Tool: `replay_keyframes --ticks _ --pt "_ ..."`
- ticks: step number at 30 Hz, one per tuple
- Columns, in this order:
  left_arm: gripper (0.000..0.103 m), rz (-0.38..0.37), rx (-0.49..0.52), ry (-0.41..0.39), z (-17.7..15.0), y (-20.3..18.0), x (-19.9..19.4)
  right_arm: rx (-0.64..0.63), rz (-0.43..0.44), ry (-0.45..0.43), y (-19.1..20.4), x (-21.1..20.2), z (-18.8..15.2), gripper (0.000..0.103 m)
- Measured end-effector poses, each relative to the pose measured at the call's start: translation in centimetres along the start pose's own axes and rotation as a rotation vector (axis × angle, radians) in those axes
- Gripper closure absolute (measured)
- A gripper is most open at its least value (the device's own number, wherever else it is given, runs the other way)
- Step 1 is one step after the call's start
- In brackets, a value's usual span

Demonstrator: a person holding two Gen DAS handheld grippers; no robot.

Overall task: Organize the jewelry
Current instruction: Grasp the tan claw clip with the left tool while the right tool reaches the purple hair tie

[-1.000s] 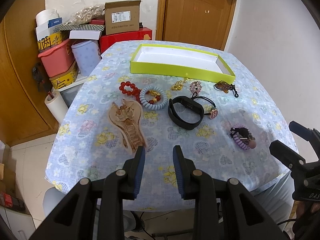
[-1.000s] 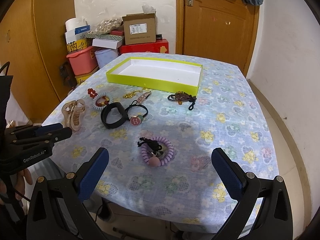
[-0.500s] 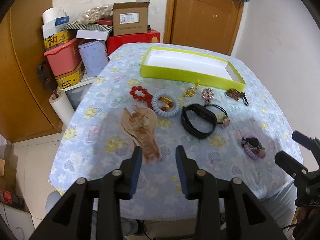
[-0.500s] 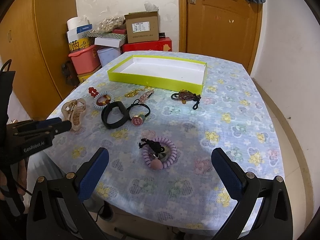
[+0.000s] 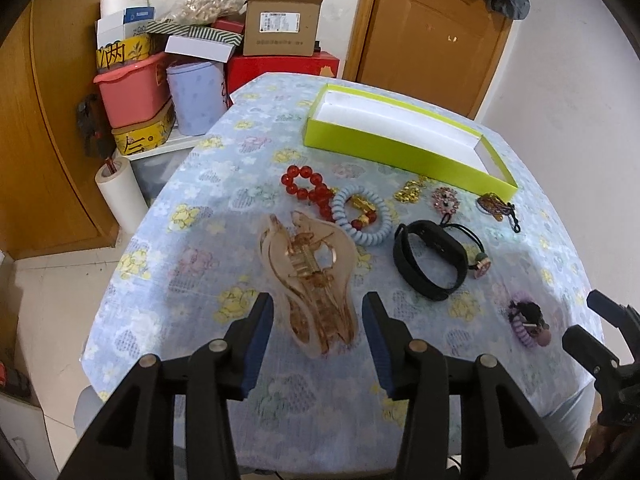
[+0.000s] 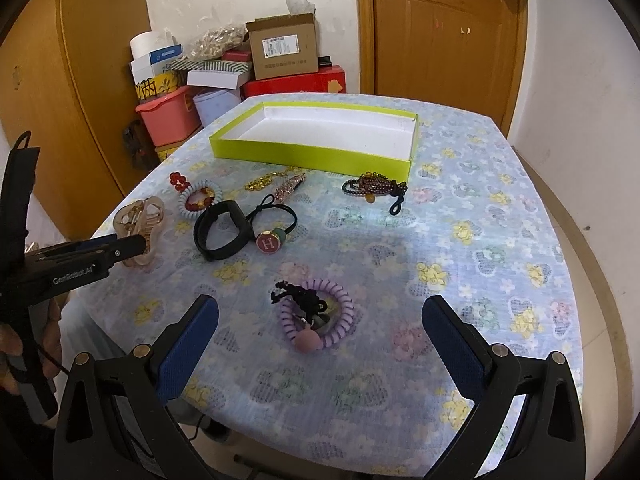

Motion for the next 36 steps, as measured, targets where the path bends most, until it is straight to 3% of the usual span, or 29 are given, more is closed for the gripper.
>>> replay_keyframes --ticks 3,10,14,19,26,32,34,36 --pt "0.056 0.015 0.005 -0.008 0.3 0.0 0.3 -0.003 0.001 0.006 0.0 0.4 0.1 0.010" --pt "0.074 0.037 0.024 -0.014 0.6 0.3 0.7 0.000 0.017 0.026 -0.2 1.5 0.2 0.023" --pt "0.076 0.046 0.032 -0.018 0.6 0.5 0.9 -0.004 0.042 0.054 0.0 2.3 -0.3 0.026" --pt "0.077 0.051 0.040 -0.024 0.7 0.6 0.8 -0.009 0.067 0.103 0.1 3.6 -1.1 0.046" --pt "0.077 0.046 0.046 -0.024 0.7 0.6 0.7 -0.005 0.091 0.129 0.1 4.1 -1.4 0.052" --pt "0.077 0.040 0.049 -0.022 0.6 0.6 0.5 -0.019 0.094 0.082 0.2 2.6 -0.8 0.052" --pt "0.077 0.038 0.049 -0.022 0.6 0.6 0.5 -0.047 0.099 0.089 0.6 2.6 -0.9 0.066" --pt "0.077 0.036 0.053 -0.021 0.6 0.5 0.5 -0.067 0.101 0.111 0.9 3.1 -1.2 0.071"
Point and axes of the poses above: each gripper's, at about its wrist camera, not at the fingertips, and x roughly the way its jaws point, y to its left, z to its top, the point moved 7 cm from there along x, roughly the way its jaws point, and after that the axes turned 7 degrees about x, right-handed, at the moved point
